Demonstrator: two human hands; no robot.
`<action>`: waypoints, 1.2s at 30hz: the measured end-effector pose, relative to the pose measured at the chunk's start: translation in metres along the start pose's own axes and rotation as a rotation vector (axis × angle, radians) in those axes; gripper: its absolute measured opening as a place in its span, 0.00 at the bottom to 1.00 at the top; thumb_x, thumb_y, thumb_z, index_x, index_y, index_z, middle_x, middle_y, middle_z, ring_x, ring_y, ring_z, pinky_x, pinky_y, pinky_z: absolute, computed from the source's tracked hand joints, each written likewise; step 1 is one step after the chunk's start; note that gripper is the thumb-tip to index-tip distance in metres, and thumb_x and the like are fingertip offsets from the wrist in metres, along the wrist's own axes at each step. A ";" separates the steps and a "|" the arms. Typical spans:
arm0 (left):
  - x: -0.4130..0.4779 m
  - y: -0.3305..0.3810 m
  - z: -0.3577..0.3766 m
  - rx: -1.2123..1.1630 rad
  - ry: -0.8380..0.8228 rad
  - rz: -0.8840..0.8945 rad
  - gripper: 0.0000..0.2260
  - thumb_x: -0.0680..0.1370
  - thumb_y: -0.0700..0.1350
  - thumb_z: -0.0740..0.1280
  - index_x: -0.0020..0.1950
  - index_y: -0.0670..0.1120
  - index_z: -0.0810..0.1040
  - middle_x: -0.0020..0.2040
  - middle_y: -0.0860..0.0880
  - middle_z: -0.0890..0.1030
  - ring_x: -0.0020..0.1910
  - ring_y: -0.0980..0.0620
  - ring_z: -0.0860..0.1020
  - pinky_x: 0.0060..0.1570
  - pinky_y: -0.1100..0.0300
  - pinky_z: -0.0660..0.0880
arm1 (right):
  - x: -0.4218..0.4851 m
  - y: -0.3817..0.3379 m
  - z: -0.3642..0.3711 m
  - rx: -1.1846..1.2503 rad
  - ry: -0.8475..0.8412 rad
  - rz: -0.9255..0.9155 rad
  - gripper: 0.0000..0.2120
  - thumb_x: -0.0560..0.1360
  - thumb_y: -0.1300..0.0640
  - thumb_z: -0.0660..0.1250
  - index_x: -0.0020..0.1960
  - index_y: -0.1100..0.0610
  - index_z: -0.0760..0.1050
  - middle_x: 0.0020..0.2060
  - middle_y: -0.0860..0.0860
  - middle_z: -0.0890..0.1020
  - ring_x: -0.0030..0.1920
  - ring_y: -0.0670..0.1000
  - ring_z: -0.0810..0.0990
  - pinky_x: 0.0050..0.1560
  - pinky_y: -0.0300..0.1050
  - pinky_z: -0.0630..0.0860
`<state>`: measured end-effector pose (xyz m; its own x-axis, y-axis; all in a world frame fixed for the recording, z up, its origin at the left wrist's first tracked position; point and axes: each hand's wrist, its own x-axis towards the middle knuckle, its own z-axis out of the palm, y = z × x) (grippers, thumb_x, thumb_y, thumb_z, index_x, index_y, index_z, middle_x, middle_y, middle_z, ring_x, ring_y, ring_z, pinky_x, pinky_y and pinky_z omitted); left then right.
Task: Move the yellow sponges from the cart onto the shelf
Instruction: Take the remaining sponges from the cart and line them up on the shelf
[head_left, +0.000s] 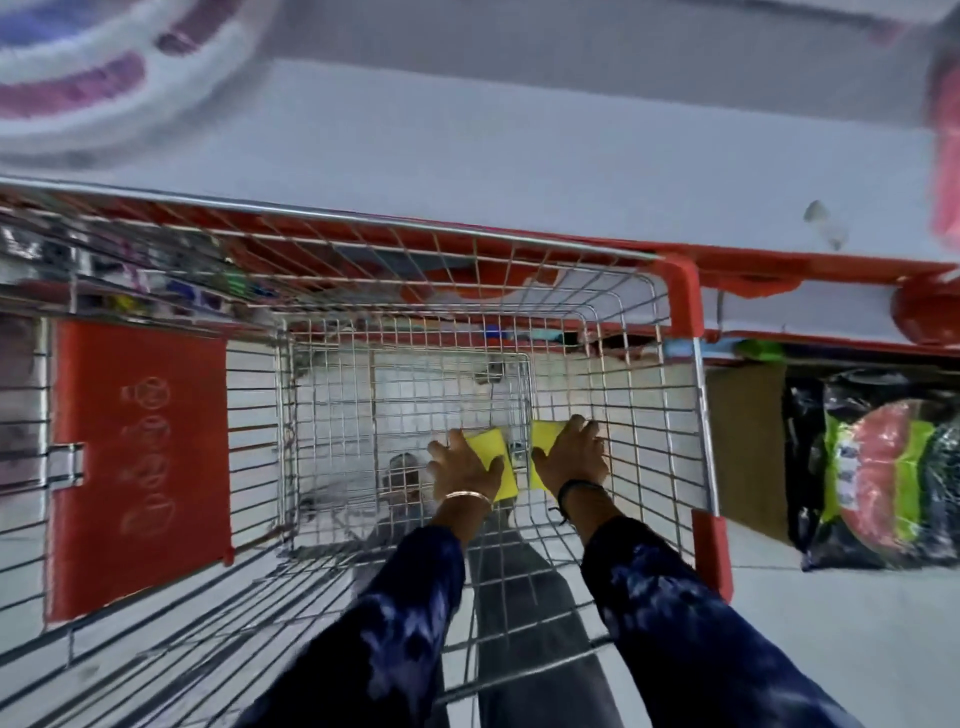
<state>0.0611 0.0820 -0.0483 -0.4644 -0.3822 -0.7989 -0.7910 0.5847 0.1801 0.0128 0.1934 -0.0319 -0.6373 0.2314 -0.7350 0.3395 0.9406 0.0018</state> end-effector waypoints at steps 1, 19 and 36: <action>0.003 0.000 0.007 -0.014 0.001 -0.021 0.34 0.73 0.56 0.69 0.71 0.43 0.59 0.69 0.38 0.63 0.67 0.36 0.67 0.61 0.46 0.72 | 0.004 0.001 0.006 0.000 0.010 -0.011 0.38 0.74 0.46 0.68 0.75 0.62 0.54 0.72 0.60 0.61 0.71 0.61 0.65 0.61 0.57 0.74; -0.008 0.010 -0.042 -0.061 0.116 0.203 0.35 0.67 0.52 0.75 0.68 0.43 0.62 0.64 0.39 0.64 0.60 0.35 0.72 0.53 0.44 0.76 | -0.014 -0.008 -0.034 0.174 0.131 -0.165 0.44 0.69 0.46 0.73 0.74 0.64 0.55 0.66 0.61 0.71 0.66 0.63 0.72 0.54 0.57 0.77; -0.157 0.088 -0.244 -0.011 0.233 0.472 0.45 0.68 0.59 0.73 0.75 0.44 0.53 0.73 0.36 0.56 0.65 0.35 0.72 0.60 0.49 0.75 | -0.152 -0.043 -0.234 0.338 0.392 -0.359 0.43 0.68 0.41 0.72 0.73 0.62 0.60 0.68 0.60 0.72 0.68 0.61 0.70 0.64 0.53 0.71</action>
<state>-0.0326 0.0193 0.2331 -0.8466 -0.2287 -0.4806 -0.4778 0.7244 0.4969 -0.0669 0.1756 0.2378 -0.9365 0.0497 -0.3471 0.2164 0.8609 -0.4604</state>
